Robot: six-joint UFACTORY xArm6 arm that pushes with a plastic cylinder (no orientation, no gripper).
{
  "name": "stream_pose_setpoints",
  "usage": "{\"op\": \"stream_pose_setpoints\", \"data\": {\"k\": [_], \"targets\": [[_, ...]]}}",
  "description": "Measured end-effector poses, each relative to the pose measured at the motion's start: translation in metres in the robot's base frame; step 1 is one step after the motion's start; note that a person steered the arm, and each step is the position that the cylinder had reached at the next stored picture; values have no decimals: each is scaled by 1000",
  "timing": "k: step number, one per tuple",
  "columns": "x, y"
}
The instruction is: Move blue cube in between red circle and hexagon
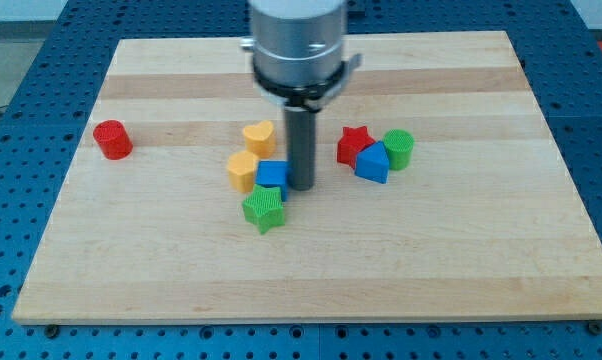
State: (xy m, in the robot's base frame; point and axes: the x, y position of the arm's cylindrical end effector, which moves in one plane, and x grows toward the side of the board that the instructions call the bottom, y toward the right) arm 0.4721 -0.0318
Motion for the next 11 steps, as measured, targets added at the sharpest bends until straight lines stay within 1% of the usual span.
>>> {"op": "stream_pose_setpoints", "data": {"k": [2, 3, 4, 5, 6, 7, 9, 11], "targets": [[20, -27], [-7, -38], [-10, -83], [0, -120], [0, -132], [-11, -135], [-14, -186], [-14, -199]]}}
